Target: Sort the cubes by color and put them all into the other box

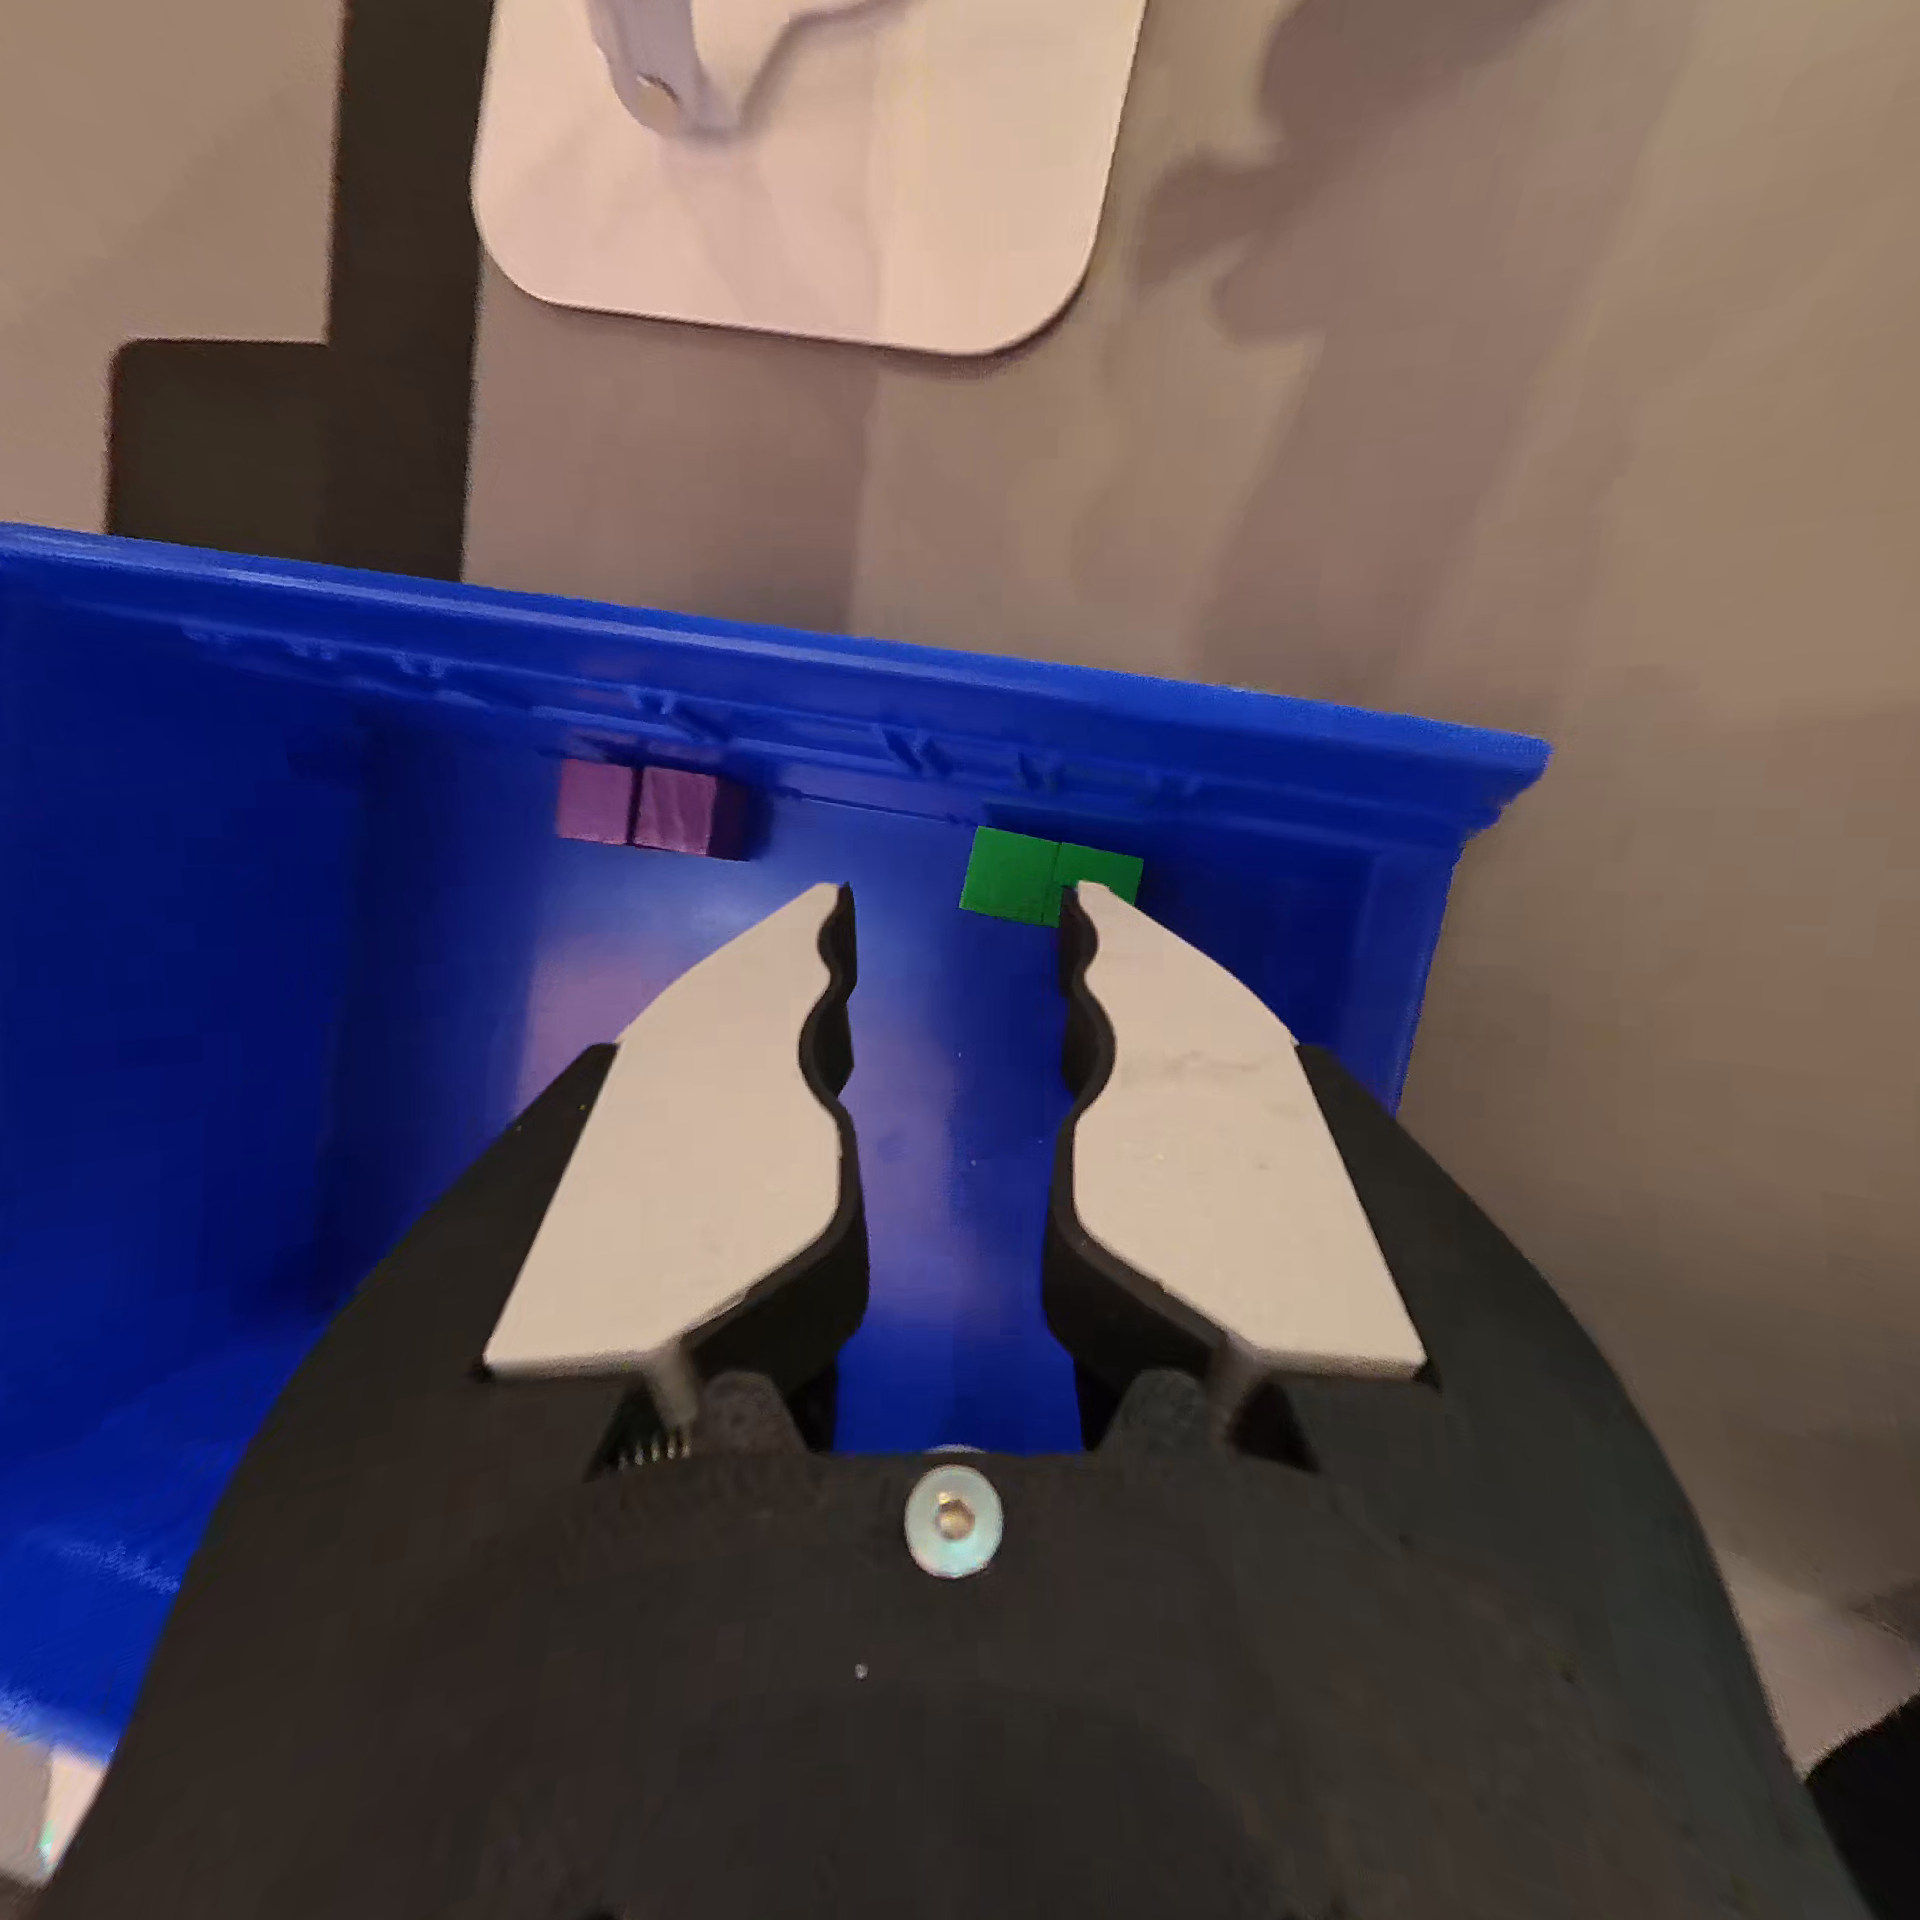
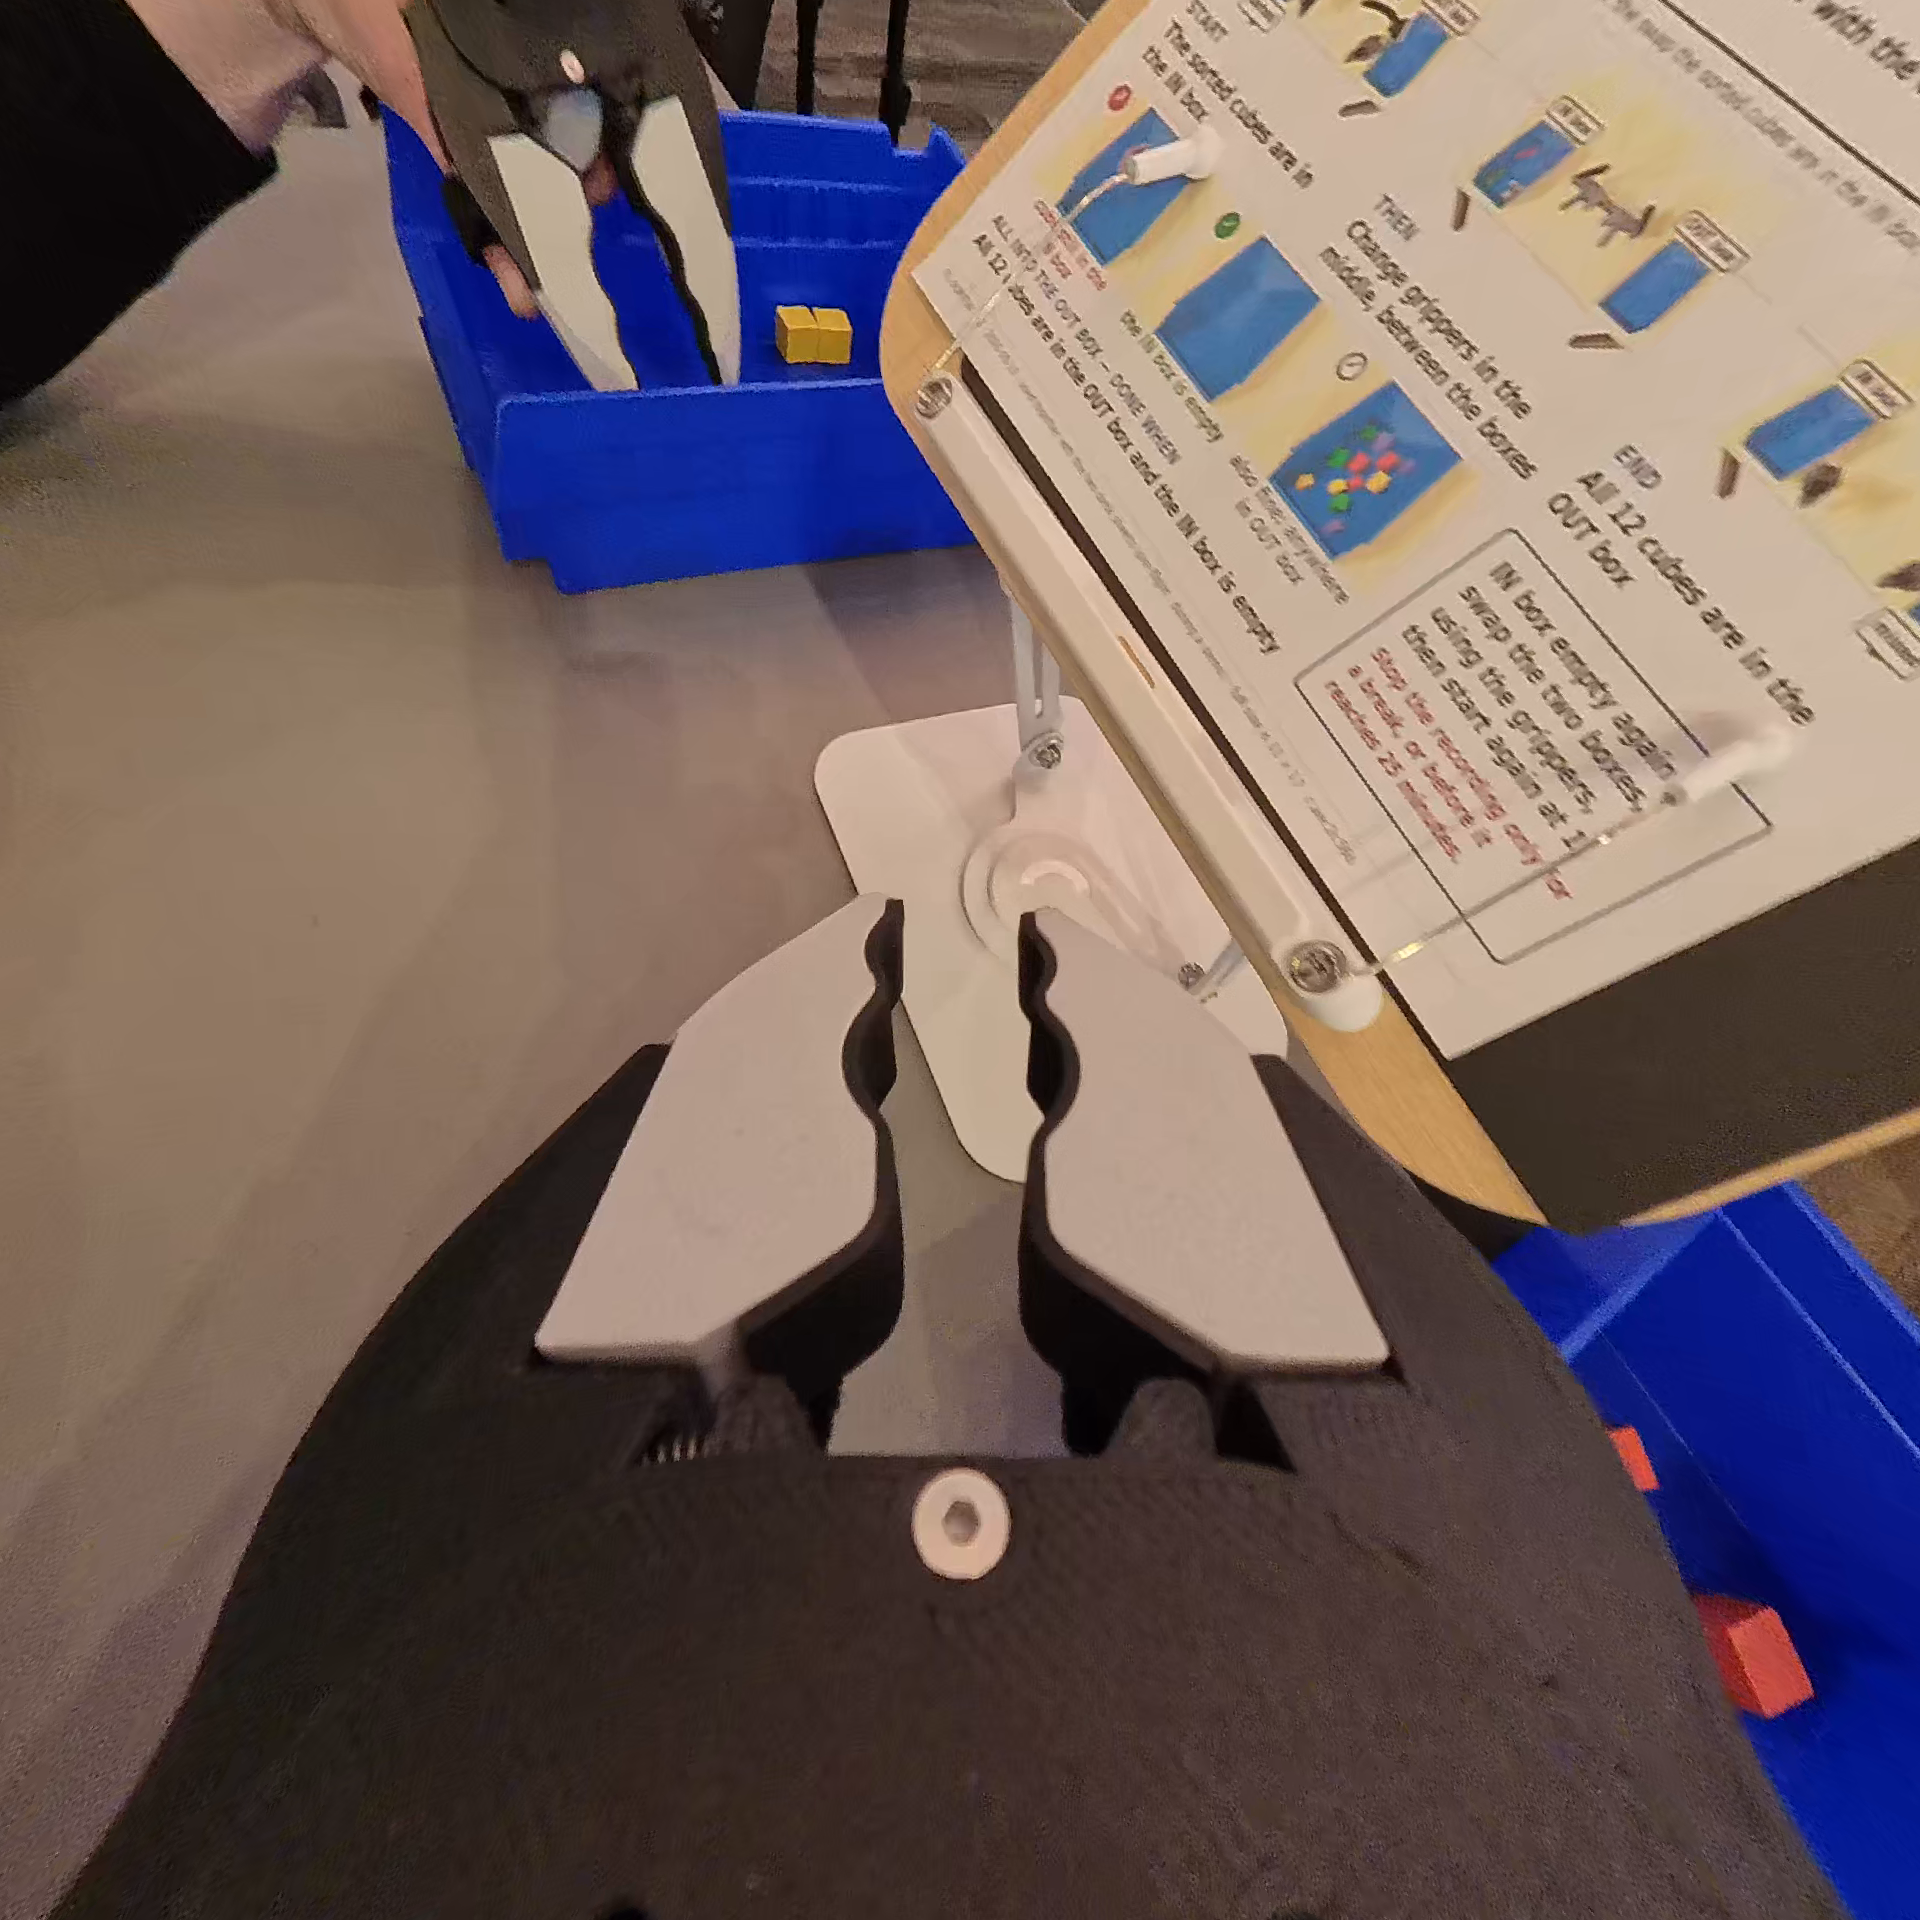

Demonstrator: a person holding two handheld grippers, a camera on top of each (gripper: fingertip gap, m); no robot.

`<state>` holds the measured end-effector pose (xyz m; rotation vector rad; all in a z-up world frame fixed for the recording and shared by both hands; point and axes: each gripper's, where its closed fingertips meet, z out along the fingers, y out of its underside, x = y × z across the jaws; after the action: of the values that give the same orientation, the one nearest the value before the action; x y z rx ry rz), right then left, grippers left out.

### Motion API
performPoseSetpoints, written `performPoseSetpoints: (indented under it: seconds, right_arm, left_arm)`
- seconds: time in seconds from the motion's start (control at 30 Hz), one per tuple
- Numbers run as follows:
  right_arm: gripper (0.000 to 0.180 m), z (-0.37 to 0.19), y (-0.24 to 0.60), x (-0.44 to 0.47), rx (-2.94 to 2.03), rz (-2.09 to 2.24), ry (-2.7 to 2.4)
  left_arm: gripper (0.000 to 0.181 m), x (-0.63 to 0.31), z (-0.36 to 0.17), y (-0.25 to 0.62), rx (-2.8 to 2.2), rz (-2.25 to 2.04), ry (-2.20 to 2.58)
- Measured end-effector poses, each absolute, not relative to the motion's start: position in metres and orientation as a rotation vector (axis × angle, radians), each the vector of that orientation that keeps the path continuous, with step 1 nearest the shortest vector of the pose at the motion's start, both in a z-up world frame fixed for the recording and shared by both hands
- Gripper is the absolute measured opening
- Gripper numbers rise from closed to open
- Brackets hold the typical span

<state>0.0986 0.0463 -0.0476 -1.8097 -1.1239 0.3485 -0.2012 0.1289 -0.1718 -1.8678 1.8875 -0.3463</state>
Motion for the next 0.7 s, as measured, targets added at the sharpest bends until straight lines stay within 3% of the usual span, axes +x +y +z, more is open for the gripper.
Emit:
performPoseSetpoints:
  seconds: [0.03, 0.7]
  right_arm:
    - [0.021, -0.047, 0.046, 0.094, -1.807, 0.358, -1.126]
    - [0.02, -0.048, 0.039, 0.071, -1.784, 0.411, -1.169]
  left_arm:
    - [0.037, -0.201, -0.177, 0.129, -1.874, -0.35, 1.905]
    - [0.044, -0.197, -0.218, 0.124, -1.938, -0.377, 2.024]
